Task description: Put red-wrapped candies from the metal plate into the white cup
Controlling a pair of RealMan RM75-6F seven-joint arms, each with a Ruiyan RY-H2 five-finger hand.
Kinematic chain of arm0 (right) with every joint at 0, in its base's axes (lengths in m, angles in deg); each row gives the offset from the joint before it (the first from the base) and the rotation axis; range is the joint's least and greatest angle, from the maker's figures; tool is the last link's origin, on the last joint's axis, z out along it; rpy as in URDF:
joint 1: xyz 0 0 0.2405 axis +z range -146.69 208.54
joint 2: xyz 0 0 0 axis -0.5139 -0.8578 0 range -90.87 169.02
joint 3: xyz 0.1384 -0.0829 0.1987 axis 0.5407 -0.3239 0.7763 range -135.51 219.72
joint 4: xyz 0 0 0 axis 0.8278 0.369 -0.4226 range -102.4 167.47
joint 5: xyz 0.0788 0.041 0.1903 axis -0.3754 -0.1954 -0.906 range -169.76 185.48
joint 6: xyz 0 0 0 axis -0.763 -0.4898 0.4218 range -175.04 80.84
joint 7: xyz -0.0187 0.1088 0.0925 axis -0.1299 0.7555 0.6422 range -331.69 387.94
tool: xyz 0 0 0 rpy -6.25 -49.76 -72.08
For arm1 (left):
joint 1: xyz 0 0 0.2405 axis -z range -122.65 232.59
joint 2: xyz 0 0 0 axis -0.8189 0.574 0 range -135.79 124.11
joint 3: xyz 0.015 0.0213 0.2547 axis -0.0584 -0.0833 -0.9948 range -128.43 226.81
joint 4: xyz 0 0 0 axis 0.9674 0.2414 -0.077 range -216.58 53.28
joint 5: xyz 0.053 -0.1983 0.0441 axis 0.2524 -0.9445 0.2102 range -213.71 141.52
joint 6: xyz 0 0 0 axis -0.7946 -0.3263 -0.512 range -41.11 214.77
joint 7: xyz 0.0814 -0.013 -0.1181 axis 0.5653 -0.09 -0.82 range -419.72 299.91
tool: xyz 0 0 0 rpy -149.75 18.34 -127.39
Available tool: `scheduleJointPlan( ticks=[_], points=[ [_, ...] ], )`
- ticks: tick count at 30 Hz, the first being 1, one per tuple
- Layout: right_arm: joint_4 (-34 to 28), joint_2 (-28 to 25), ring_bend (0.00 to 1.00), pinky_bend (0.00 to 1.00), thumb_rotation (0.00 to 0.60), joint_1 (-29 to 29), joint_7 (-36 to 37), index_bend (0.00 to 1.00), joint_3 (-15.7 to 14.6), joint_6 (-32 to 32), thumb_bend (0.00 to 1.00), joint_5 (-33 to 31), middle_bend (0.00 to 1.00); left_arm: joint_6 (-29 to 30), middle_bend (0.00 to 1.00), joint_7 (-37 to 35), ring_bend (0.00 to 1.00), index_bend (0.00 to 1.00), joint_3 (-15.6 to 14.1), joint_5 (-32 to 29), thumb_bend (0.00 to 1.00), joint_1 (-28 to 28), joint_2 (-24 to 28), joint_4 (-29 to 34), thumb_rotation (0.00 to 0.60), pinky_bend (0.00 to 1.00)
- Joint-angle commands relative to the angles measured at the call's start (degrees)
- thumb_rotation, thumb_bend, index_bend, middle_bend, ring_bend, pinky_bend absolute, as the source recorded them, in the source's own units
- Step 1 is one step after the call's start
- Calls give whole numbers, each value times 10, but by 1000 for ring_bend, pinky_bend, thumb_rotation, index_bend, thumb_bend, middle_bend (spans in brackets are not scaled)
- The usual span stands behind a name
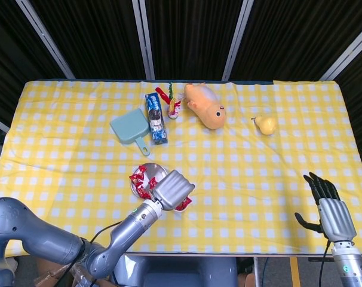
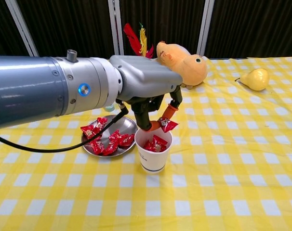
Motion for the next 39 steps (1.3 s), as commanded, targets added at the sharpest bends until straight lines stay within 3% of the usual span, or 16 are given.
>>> scheduleJointPlan(
  ticks=[1, 7, 15, 26, 32, 39],
  points=[
    [0, 0, 0, 2, 600, 0, 2, 0, 0, 0, 341, 1, 0, -1, 937, 5, 960, 533, -3, -9, 416, 0, -11, -10, 600, 1000],
    [1, 0, 0, 2, 600, 0, 1, 0, -1, -1, 341, 4, 0, 0, 934, 12, 959, 519, -2, -22, 377, 1, -30, -27, 600, 1000],
    [1, -2, 0, 2, 600, 0, 5, 0, -2, -1, 341, 6, 0, 10, 929, 18, 956, 433, 2, -28, 236, -3, -24, -14, 600, 1000],
    [1, -1, 0, 2, 600, -2, 3, 0, -3, -4, 342, 9, 0, 57, 875, -36, 921, 301, 43, 16, 216, -33, 14, 34, 600, 1000],
    [0, -2, 0, 2, 600, -2, 3, 0, -4, -4, 342, 10, 0, 107, 891, -51, 927, 296, 22, 33, 181, -78, 42, 44, 600, 1000],
    [-1, 0, 0, 2, 600, -1, -2, 0, -4, -2, 341, 10, 0, 113, 870, -49, 923, 285, -1, -23, 173, -115, 64, 31, 600, 1000]
  ],
)
